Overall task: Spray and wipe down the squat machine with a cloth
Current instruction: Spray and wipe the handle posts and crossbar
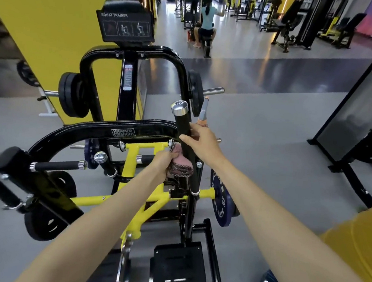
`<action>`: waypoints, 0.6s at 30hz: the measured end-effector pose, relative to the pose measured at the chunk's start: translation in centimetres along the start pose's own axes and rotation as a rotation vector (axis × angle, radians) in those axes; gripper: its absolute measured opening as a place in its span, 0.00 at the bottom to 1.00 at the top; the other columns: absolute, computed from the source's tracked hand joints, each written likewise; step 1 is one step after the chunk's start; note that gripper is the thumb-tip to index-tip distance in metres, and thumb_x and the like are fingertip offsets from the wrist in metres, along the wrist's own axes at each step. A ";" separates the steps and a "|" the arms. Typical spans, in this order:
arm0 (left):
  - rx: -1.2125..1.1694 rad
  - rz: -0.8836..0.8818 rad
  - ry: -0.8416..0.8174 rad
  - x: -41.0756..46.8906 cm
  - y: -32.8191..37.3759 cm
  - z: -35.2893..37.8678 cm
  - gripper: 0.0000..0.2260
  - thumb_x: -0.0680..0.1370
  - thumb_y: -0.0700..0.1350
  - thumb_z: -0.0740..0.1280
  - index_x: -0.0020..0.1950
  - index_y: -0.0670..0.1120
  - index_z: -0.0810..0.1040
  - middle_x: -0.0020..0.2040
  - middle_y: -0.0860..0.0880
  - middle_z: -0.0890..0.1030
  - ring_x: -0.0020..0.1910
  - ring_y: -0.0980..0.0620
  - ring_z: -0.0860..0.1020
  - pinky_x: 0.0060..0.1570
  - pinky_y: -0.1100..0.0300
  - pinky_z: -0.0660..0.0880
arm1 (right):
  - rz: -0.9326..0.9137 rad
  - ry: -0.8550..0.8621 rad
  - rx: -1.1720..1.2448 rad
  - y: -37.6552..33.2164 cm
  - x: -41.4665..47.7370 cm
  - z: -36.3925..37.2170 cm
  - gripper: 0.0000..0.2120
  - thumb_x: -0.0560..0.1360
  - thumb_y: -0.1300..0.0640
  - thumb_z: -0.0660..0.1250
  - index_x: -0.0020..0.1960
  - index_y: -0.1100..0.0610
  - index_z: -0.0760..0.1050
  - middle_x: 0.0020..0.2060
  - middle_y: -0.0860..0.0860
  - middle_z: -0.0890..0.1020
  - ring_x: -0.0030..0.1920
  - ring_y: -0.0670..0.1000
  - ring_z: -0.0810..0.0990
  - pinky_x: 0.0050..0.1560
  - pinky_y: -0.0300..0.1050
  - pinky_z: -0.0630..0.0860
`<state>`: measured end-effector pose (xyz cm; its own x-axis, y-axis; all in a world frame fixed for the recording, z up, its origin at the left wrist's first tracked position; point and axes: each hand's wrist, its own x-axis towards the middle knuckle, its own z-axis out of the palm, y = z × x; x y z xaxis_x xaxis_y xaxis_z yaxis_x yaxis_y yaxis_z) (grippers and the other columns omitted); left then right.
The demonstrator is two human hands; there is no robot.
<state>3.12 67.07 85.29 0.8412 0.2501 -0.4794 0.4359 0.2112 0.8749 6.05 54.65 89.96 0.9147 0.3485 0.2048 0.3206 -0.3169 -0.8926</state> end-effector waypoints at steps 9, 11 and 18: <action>-0.125 0.151 0.037 -3.6 5.1 -0.5 0.04 0.78 0.36 0.64 0.46 0.39 0.77 0.43 0.42 0.81 0.37 0.48 0.80 0.30 0.61 0.77 | 0.331 0.039 0.353 -0.9 0.1 -0.7 0.23 0.79 0.43 0.59 0.54 0.63 0.78 0.54 0.61 0.81 0.55 0.57 0.80 0.57 0.50 0.77; -0.155 0.189 0.050 -4.2 6.1 -0.6 0.02 0.78 0.36 0.64 0.48 0.39 0.76 0.44 0.42 0.81 0.40 0.46 0.80 0.36 0.58 0.77 | 0.320 0.025 0.319 -1.1 0.0 -0.6 0.21 0.80 0.42 0.56 0.57 0.57 0.78 0.56 0.57 0.81 0.57 0.53 0.79 0.55 0.46 0.76; -0.414 0.219 -0.011 -6.5 8.4 -0.6 0.05 0.79 0.35 0.62 0.45 0.39 0.75 0.45 0.41 0.81 0.43 0.46 0.81 0.45 0.55 0.78 | 0.381 0.040 0.456 -0.5 0.3 -0.5 0.15 0.80 0.59 0.62 0.57 0.71 0.76 0.44 0.59 0.81 0.42 0.51 0.80 0.39 0.34 0.79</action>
<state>1.12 67.77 95.68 0.9034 0.3211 -0.2841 0.0855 0.5143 0.8534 6.27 54.45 90.71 0.9559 0.2483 -0.1568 -0.1621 0.0009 -0.9868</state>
